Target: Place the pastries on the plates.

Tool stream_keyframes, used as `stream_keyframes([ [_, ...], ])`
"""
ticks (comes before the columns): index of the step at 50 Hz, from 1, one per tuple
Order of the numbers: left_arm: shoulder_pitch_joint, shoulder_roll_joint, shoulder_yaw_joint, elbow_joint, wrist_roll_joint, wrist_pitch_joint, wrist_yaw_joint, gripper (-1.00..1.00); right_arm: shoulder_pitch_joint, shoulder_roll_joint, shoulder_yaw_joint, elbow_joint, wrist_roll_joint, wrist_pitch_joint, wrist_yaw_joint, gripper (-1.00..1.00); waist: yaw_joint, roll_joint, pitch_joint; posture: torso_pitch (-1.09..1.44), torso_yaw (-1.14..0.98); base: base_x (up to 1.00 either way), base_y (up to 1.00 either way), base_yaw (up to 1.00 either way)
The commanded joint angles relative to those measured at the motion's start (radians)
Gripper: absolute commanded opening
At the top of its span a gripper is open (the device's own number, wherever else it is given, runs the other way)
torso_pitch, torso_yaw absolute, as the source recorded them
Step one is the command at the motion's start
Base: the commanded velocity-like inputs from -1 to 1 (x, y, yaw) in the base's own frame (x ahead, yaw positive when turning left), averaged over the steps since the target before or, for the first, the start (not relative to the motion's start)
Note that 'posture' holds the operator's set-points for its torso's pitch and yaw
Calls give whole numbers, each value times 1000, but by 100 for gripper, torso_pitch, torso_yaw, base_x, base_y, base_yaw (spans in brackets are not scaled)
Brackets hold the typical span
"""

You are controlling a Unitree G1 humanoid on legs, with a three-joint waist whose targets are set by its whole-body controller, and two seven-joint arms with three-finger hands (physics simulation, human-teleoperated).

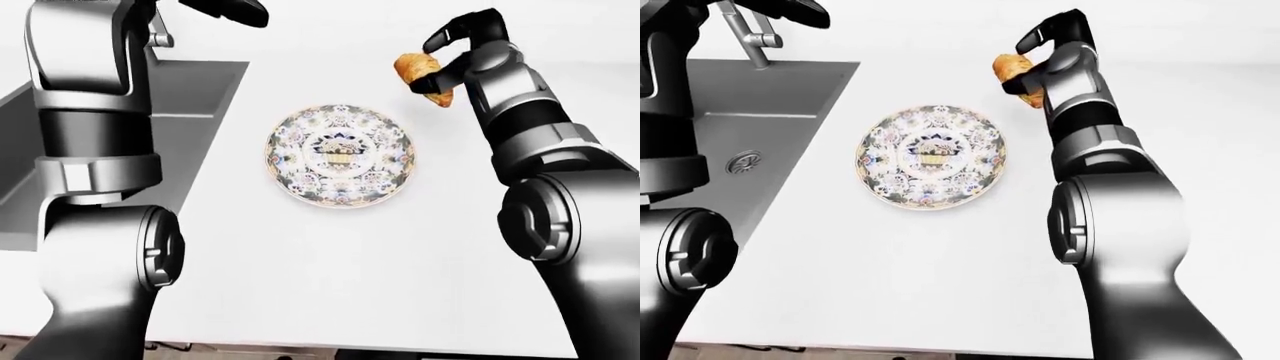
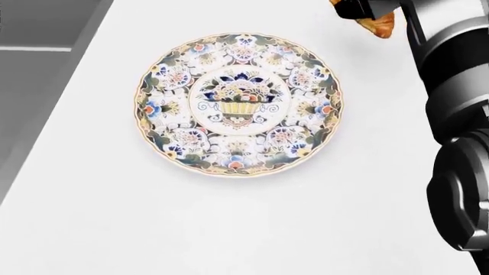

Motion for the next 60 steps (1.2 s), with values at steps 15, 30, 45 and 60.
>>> stream_keyframes([
  [15,-52,9,6,-28,6,-23,4,100,-101,-5,46,-66,-39,-130,319,-100,-3,4,-123,0,0,0,0,0],
  [30,-62,13,8,-25,7,-24,12,100,-78,46,79,-92,-78,-224,574,-100,-6,14,-138,0,0,0,0,0],
  [45,-66,14,5,-27,13,-22,7,100,-51,91,110,-140,-70,-304,776,-100,-10,20,-139,0,0,0,0,0],
  [60,-66,10,6,-18,16,-32,6,100,-14,116,118,-180,-69,-301,907,-100,-13,23,-141,0,0,0,0,0],
])
